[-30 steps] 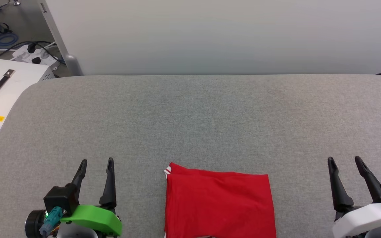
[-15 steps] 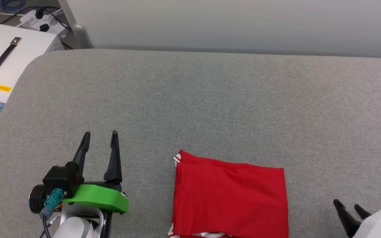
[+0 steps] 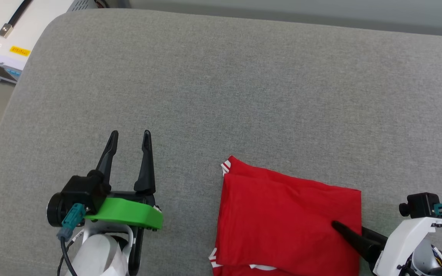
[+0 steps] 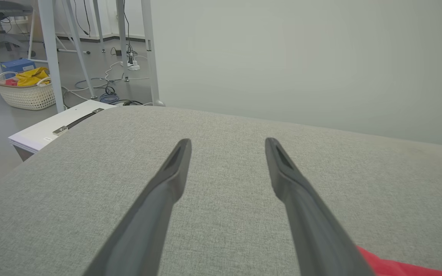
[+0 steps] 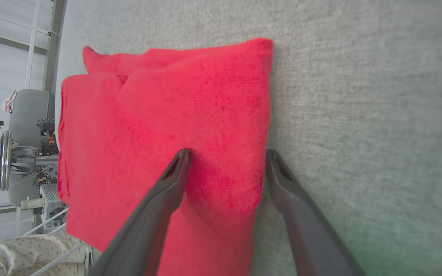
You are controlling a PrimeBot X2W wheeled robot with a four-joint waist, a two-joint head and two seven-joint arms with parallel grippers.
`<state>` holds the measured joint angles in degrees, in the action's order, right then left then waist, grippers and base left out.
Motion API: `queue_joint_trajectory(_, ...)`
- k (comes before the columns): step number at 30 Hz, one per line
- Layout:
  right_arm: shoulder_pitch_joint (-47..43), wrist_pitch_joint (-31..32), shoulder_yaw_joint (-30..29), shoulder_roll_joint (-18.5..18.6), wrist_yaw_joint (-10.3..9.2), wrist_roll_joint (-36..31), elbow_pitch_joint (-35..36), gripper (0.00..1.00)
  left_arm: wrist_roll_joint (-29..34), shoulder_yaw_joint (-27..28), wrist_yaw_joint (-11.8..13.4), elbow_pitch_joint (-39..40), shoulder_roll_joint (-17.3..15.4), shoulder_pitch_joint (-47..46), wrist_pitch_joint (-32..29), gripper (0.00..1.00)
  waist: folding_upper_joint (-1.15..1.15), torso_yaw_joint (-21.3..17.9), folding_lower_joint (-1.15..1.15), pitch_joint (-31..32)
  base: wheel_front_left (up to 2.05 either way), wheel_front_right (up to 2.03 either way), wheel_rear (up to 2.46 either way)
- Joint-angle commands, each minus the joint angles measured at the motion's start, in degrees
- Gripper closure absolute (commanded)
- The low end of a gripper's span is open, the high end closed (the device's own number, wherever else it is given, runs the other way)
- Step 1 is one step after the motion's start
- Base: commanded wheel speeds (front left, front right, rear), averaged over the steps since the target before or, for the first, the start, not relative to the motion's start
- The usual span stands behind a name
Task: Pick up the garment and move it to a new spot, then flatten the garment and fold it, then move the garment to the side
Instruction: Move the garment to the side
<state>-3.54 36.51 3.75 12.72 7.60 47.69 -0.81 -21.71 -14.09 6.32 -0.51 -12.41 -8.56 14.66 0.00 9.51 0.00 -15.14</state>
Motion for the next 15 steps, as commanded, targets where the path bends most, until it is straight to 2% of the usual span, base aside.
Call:
queue_joint_trajectory(1, -0.1, 2.0, 1.5, -0.3, -0.11, 0.3, -2.4, 0.0, 0.7, 0.4, -0.4, -0.2, 0.6, -1.2, 0.3, 0.0, 0.0, 1.2, 0.0, -1.4, 0.0, 0.0, 0.0)
queue_joint_trajectory(2, -0.2, 3.4, 1.7, -0.5, -0.11, 0.6, -3.2, 0.0, 0.9, 0.6, -0.6, -0.4, 0.8, -1.3, 0.3, 0.0, 0.0, 1.3, 0.0, -1.6, 0.0, 0.0, 0.0)
queue_joint_trajectory(3, -0.1, 4.2, 2.0, -0.5, -0.11, 0.5, -3.5, 0.53, 1.1, 0.7, -0.8, -0.5, 1.0, -1.4, 0.3, 0.0, 0.0, 1.4, 0.0, -1.7, 0.0, 0.0, 0.0)
queue_joint_trajectory(4, 0.0, 4.8, 2.1, -0.5, -0.11, 0.4, -3.8, 0.84, 1.3, 0.8, -1.0, -0.7, 1.2, -1.5, 0.3, 0.0, 0.0, 1.4, 0.0, -1.8, 0.0, 0.0, 0.0)
queue_joint_trajectory(5, 0.2, 5.5, 2.2, -0.8, -0.11, 0.5, -4.0, 1.0, 1.5, 1.0, -1.1, -0.9, 1.4, -1.6, 0.3, 0.0, 0.0, 1.5, 0.0, -1.8, 0.0, 0.0, 0.0)
queue_joint_trajectory(9, 1.1, 5.8, 2.5, -0.7, -0.11, -0.5, -3.8, 1.0, 2.1, 1.7, -1.6, -1.6, 1.9, -1.6, 0.3, 0.0, 0.0, 1.2, 0.0, -1.0, 0.0, 0.0, 0.0)
queue_joint_trajectory(15, 3.9, 2.9, 1.7, 1.3, -0.11, -3.9, -1.1, 1.0, 3.1, 3.2, -2.0, -2.7, 1.4, 0.2, 0.3, 0.0, 0.0, -1.0, 0.0, 3.7, 0.0, 0.0, 0.0)
